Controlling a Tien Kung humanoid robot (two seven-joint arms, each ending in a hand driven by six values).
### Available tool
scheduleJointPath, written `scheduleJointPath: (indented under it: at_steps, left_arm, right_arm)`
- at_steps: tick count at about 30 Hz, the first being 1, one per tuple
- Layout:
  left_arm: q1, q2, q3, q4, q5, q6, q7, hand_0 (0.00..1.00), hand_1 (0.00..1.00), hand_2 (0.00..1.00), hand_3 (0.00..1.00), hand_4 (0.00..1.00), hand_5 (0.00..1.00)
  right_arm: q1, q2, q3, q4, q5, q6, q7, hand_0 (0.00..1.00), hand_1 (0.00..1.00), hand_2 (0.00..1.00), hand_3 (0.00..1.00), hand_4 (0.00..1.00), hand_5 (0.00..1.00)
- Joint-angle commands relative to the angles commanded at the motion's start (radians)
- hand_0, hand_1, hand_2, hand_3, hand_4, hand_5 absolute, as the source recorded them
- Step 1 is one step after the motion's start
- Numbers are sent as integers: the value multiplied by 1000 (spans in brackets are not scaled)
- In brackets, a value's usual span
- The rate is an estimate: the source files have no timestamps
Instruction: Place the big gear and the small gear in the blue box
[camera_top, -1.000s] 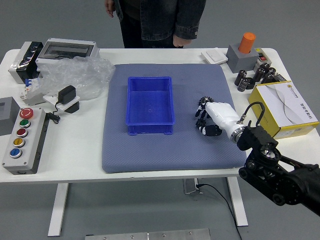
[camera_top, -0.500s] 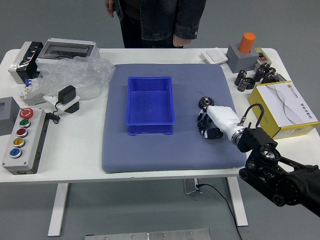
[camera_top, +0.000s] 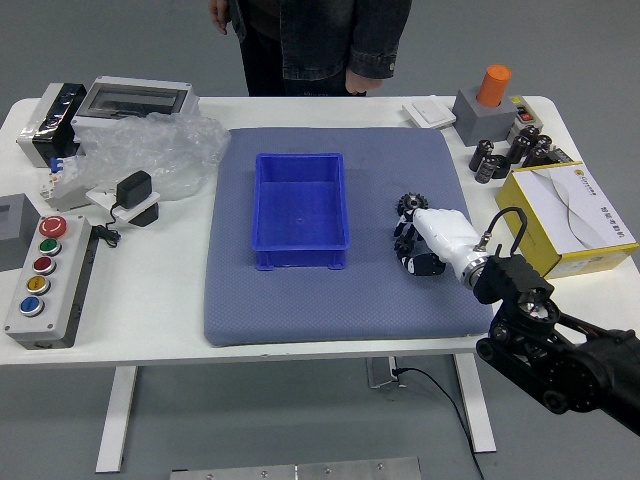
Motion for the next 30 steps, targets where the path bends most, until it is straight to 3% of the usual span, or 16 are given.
scheduleJointPath:
  at_steps: [17, 30]
  left_arm:
    - [0, 0, 5, 0, -6, 1, -1, 730, 677, 705, 701, 450, 16]
    - [-1, 3, -1, 0, -4, 0, -2, 729, 678, 705, 700, 448, 17]
  right_arm:
    - [-5, -1, 43, 18, -4, -32, 15, 603, 521, 537, 591, 672, 28]
    - [32, 15, 112, 122, -33, -35, -2, 604, 519, 534, 589, 665, 30]
